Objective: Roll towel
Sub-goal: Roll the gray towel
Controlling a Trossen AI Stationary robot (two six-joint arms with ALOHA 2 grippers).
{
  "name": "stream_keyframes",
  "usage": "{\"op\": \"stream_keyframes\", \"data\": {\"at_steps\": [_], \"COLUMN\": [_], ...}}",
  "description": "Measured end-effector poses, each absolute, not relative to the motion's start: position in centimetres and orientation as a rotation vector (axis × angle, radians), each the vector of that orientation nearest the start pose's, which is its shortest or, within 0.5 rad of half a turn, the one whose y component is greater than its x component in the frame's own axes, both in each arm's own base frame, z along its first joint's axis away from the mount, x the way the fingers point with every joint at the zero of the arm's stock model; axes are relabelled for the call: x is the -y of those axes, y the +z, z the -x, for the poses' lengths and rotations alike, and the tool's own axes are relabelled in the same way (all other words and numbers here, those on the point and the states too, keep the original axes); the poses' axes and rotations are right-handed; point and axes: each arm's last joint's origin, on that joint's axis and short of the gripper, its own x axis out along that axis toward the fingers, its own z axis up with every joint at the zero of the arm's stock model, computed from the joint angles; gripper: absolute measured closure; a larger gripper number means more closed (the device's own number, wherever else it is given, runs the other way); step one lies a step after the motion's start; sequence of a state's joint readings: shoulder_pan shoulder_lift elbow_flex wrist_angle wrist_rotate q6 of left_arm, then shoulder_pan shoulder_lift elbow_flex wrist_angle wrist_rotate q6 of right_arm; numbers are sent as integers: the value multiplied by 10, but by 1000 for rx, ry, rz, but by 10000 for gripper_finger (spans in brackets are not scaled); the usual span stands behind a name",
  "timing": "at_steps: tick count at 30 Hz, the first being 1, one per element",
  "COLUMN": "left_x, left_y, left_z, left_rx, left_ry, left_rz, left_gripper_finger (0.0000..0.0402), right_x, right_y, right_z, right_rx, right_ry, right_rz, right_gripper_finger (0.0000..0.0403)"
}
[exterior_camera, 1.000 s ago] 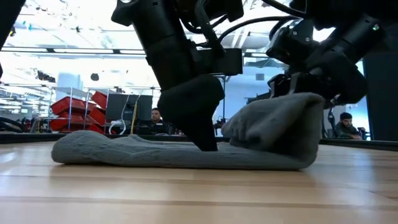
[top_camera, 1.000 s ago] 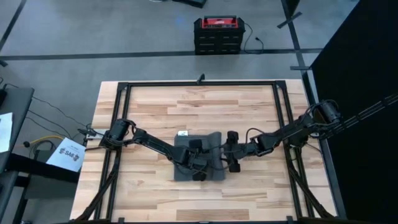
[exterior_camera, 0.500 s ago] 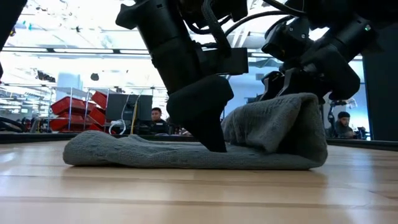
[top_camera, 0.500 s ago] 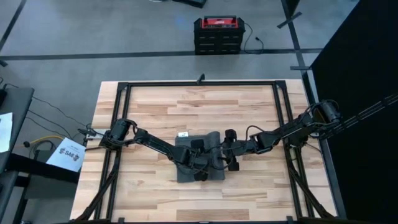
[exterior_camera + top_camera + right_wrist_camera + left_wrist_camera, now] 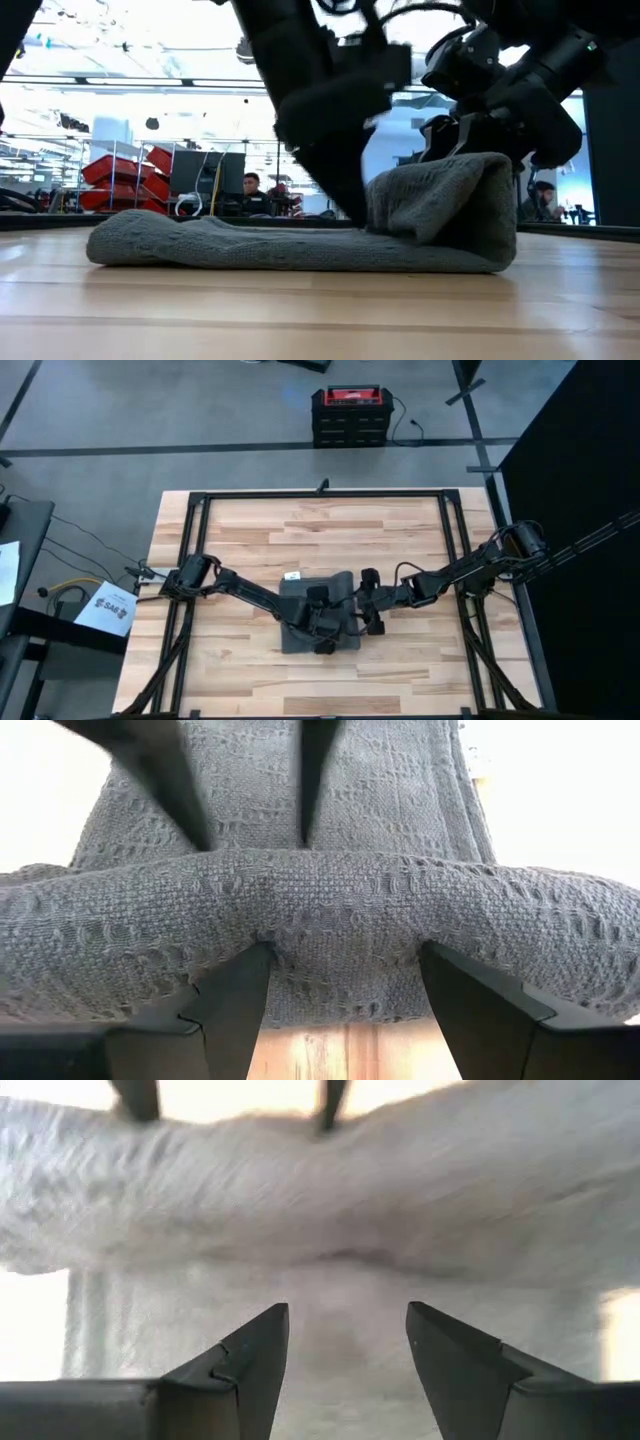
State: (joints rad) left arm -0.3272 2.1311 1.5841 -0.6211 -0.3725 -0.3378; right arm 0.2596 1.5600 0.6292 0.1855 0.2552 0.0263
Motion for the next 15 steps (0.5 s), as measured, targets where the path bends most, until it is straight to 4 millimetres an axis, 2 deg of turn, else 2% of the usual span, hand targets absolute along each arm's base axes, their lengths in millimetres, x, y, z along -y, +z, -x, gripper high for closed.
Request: {"op": "stream_keyframes", "data": {"at_steps": [5,15], "left_x": [146,143], "left_y": [167,142], "left_z": [-425,-436], "left_rx": [-939,-903], "left_ry": [179,195], "left_rz": [-49,-21], "left_gripper_finger": [210,210], "right_x": [-65,-68], "right_y": [142,142], "right_z": [-274,-274], "right_rx": [-721,-718], "right_ry": [-5,3], "right_rz": [166,168], "right_gripper_finger": [154,154]}}
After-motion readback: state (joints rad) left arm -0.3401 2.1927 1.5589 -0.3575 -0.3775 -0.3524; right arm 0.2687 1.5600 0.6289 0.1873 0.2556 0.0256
